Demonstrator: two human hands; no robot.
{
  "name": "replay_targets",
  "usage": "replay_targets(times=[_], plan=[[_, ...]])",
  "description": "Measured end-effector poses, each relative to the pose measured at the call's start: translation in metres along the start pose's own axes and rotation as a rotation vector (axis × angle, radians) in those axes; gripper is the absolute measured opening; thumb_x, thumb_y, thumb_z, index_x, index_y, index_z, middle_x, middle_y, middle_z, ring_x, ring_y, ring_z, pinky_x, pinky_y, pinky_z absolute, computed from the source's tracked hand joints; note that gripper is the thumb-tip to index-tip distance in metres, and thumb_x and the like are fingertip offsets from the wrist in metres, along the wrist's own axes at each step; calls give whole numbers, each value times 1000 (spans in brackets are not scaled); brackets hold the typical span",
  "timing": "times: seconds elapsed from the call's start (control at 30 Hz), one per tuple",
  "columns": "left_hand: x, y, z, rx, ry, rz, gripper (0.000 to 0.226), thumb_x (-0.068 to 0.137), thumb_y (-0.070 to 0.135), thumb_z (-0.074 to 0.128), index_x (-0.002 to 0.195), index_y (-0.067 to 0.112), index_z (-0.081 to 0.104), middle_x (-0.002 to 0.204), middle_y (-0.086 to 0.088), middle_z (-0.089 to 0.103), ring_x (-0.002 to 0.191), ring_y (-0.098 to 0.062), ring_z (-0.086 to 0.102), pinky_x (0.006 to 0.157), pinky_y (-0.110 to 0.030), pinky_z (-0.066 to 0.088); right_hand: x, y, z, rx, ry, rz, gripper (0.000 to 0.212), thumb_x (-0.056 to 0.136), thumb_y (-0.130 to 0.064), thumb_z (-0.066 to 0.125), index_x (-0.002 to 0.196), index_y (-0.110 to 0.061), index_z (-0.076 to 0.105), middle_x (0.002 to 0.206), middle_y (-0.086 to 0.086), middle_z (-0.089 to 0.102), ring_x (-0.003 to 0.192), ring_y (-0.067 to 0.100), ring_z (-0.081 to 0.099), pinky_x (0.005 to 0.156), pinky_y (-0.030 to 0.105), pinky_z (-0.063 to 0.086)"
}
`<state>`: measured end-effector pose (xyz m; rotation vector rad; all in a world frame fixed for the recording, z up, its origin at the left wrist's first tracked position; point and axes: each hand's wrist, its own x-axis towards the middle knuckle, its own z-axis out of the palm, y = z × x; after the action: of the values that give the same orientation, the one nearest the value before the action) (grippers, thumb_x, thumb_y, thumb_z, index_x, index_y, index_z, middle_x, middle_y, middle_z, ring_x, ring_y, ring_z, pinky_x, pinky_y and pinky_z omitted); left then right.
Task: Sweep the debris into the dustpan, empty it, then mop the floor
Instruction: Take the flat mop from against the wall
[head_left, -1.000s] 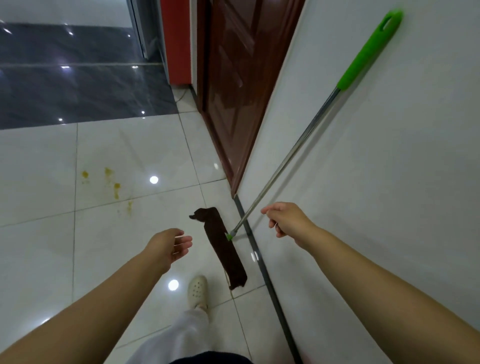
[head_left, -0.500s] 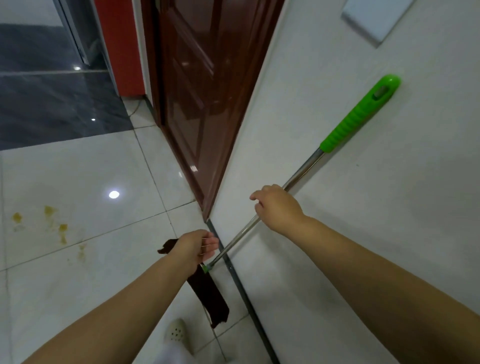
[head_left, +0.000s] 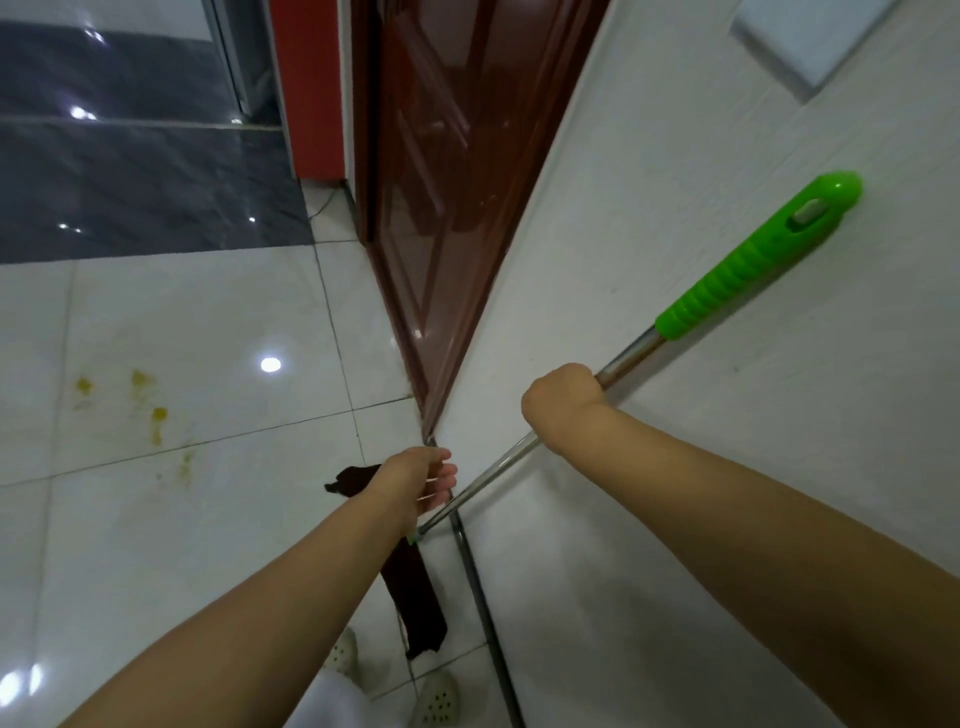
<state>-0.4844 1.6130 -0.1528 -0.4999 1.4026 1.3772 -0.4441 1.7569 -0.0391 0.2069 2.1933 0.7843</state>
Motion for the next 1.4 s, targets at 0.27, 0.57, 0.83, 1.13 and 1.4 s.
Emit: replay_targets(times=[0.27, 0.57, 0.83, 1.13, 1.4], plan=[[-18, -21, 44, -276, -197, -156, 39, 98, 18, 49, 129, -4, 39, 114, -31, 53, 104, -41, 59, 84, -47, 53, -42, 18, -29, -64, 187, -22, 22, 85, -2, 55, 72, -15, 43, 68, -4, 39, 77, 17, 57, 69, 26, 37], [-56, 6, 68, -915, -208, -54, 21, 96, -1, 47, 114, -12, 51, 135, -28, 47, 120, -35, 55, 105, -39, 42, -98, 42, -81, -61, 292, 33, 28, 89, -26, 61, 116, -21, 61, 82, -1, 49, 72, 21, 42, 69, 34, 37], [-104, 25, 43, -990, -125, 107, 20, 95, 0, 52, 111, -11, 56, 131, -23, 53, 120, -30, 56, 106, -32, 40, -120, 31, -107, -8, 430, 67, 23, 91, -23, 57, 113, -20, 59, 70, 1, 39, 62, 22, 39, 69, 35, 35], [-91, 22, -9, -1056, -118, 233, 24, 99, 6, 45, 79, -6, 50, 82, -17, 53, 70, -24, 65, 95, -33, 47, -93, -41, -129, 194, 336, 14, 31, 90, -14, 55, 120, -18, 61, 110, 2, 59, 97, 26, 57, 72, 35, 37], [-55, -1, -90, -1078, -25, 175, 24, 97, -2, 43, 75, -4, 50, 68, -19, 58, 50, -22, 66, 108, -28, 38, -40, -128, -146, 404, 117, -116, 12, 92, -12, 50, 99, -10, 59, 101, 5, 55, 82, 24, 50, 75, 33, 41]])
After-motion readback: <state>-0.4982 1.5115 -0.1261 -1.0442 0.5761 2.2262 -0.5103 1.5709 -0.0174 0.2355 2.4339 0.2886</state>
